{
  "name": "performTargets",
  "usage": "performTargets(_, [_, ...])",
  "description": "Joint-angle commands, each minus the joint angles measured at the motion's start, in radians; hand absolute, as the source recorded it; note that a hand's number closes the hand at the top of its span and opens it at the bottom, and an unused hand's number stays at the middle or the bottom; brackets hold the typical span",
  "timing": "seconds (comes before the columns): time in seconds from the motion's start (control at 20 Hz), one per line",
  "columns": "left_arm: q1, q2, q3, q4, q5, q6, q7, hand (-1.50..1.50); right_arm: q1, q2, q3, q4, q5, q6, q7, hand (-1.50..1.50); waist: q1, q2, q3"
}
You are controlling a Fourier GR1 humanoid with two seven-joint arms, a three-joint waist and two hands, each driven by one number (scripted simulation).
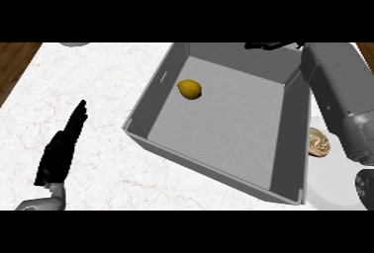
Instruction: Pick the lemon from the plate and place it in the cardboard box
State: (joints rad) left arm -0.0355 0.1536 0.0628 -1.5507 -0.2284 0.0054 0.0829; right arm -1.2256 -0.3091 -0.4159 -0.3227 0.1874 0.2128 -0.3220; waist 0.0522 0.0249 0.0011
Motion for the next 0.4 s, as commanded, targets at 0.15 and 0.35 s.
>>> performTargets(0.15, [-0.007,-0.006,-0.014,0.014,-0.008,-0.003,-0.027,0.00,0.040,-0.205,-0.054,0.077,-0.027,0.140,-0.078,-1.50,0.026,0.017,0.002])
performTargets(0.35, [-0.040,0.007,0.004,0.033,0.011,-0.020,-0.016,0.00,0.071,-0.292,-0.046,0.094,-0.014,0.249,-0.124,-1.50,0.027,0.021,0.003])
